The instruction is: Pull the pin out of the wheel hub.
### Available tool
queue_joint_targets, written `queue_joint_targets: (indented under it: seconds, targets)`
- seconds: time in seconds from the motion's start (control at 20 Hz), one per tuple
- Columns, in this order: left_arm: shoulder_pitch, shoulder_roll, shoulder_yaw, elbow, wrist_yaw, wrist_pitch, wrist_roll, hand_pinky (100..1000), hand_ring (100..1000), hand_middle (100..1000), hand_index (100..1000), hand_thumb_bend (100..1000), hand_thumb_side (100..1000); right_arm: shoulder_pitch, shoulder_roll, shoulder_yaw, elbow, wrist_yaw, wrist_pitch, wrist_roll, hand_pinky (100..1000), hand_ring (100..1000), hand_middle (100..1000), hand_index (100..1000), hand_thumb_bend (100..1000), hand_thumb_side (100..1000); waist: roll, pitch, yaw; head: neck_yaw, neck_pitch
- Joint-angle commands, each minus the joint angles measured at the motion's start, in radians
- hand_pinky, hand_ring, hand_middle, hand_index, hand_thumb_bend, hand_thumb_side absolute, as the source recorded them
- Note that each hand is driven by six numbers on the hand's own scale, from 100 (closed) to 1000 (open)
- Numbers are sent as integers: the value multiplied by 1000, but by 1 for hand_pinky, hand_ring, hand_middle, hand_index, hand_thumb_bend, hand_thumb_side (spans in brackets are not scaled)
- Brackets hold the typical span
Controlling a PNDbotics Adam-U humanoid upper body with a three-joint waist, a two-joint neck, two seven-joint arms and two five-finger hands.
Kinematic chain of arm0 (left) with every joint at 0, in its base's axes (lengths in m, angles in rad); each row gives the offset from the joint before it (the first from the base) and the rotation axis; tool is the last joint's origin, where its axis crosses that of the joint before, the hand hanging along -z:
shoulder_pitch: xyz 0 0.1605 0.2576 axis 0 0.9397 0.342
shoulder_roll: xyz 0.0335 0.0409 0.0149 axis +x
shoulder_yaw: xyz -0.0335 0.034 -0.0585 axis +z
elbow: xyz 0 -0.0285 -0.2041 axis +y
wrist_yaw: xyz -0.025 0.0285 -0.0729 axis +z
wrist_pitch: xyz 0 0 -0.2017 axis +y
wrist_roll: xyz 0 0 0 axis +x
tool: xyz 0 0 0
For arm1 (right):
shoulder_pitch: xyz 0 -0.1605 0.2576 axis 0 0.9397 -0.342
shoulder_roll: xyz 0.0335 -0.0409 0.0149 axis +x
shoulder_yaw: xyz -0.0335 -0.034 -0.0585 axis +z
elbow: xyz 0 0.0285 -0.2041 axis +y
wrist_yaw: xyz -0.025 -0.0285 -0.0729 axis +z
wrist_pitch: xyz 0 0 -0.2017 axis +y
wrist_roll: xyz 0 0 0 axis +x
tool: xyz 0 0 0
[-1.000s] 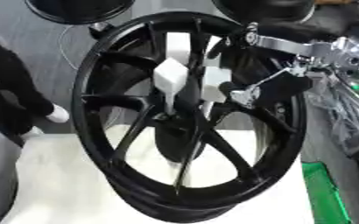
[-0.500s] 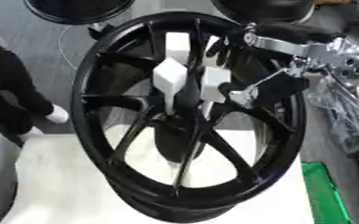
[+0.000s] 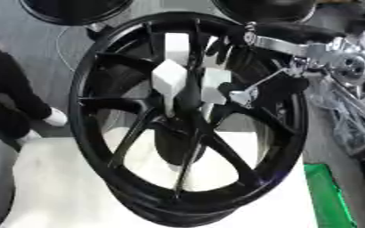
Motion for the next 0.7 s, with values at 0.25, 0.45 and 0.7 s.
queue_joint_targets:
  seconds: [0.25,0.45,0.7]
  targets:
    - [-18,10,-1,-19,4,-2,-4,627,767,712,763,165,711,-12,-1,-9,17,14,-10,5,661,661,692,853,167,289,6,-13,5,-7,-9]
    - [-20,9,-2,-19,4,-2,-5,627,767,712,763,165,711,-6,9,-10,34,14,-10,4,661,661,692,854,163,298,6,-13,7,-8,-8]
    - [-20,9,-2,-19,4,-1,-6,627,767,709,762,163,711,-4,15,-7,48,18,-15,2,661,661,692,852,160,301,5,-13,8,-9,-7]
